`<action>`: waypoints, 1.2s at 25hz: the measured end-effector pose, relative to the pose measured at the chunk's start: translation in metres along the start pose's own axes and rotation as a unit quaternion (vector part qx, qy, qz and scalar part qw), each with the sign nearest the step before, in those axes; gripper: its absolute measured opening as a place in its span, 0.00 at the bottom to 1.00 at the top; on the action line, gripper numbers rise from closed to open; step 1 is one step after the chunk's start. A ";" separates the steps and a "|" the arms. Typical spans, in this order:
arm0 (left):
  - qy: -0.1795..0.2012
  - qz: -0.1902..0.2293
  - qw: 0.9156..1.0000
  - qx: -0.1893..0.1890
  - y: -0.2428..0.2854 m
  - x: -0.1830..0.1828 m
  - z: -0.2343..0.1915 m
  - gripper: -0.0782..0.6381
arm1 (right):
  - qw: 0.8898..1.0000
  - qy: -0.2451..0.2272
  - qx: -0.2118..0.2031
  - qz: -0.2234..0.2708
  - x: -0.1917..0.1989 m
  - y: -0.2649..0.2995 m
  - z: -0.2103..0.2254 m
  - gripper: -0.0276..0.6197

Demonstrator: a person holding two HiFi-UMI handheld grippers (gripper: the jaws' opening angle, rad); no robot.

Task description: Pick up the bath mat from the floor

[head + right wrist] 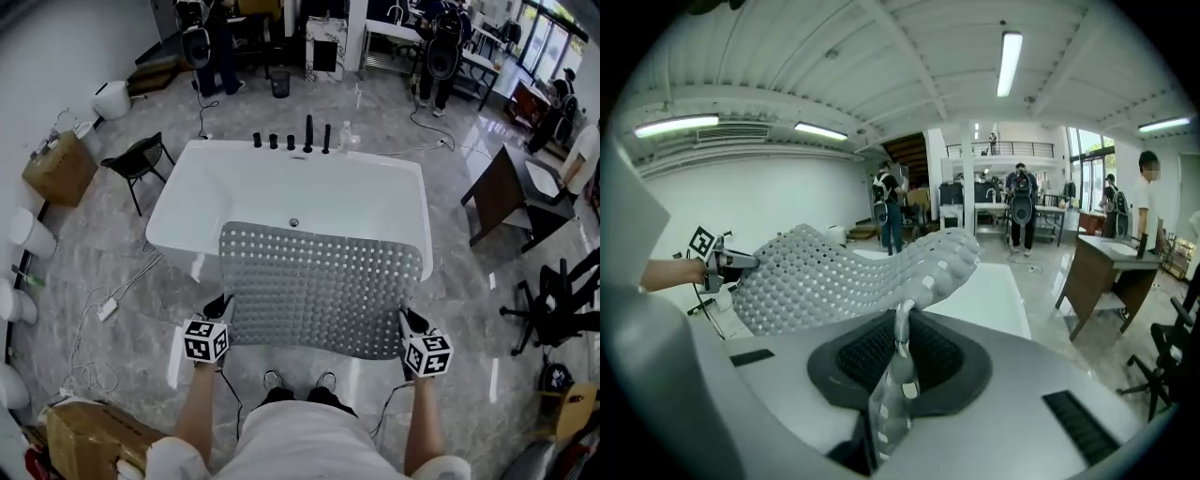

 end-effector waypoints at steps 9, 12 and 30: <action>0.036 0.143 0.989 0.018 -0.014 -0.152 0.006 0.20 | 0.989 -0.034 0.026 0.144 -0.155 -0.031 0.018 0.11; 0.050 0.178 0.983 0.015 -0.025 -0.189 0.003 0.20 | 0.981 -0.039 0.032 0.186 -0.188 -0.041 0.019 0.11; 0.071 0.295 0.953 -0.011 -0.089 -0.265 -0.003 0.20 | 0.941 -0.082 0.053 0.325 -0.264 -0.087 -0.009 0.11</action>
Point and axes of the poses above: the fingertips, and each gripper's own axes: y forward along the fingers, z to its right, x out of its underside, the point moved 3 cm from there along -y, backward along the fingers, and after that the axes turned 4 degrees about z, right-handed, at the moved point
